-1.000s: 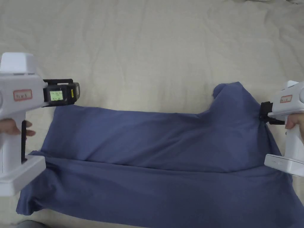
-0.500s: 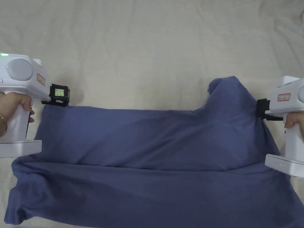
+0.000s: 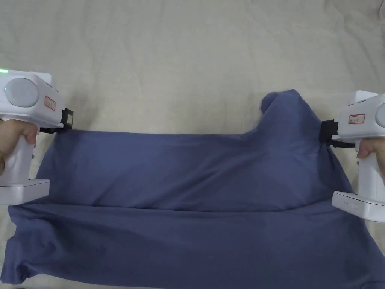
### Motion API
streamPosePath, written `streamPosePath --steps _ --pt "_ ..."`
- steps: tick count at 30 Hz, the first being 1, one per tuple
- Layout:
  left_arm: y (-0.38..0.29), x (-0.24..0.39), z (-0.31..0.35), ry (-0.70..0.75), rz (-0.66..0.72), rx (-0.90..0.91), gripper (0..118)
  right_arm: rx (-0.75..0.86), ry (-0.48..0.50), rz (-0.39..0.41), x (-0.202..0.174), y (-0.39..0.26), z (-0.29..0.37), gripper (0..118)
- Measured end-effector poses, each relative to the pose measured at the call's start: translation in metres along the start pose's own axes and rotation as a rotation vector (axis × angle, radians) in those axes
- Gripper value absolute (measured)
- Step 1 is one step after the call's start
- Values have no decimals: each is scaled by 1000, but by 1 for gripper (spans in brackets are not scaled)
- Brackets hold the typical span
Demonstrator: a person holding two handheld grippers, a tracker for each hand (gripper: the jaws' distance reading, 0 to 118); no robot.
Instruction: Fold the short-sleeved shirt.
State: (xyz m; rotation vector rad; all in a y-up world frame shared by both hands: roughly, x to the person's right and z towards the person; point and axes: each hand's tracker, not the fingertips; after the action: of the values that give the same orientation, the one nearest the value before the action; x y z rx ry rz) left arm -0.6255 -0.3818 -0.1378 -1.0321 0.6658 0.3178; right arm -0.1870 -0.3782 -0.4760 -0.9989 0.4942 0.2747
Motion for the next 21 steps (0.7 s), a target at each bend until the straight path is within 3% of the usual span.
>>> streamPosePath --steps 11,21 --pt "-37 -34 94 -121 169 284 0 173 51 -23 15 -16 91 2" --pt "-109 -60 146 -155 197 350 0 285 98 -85 45 -85 167 2"
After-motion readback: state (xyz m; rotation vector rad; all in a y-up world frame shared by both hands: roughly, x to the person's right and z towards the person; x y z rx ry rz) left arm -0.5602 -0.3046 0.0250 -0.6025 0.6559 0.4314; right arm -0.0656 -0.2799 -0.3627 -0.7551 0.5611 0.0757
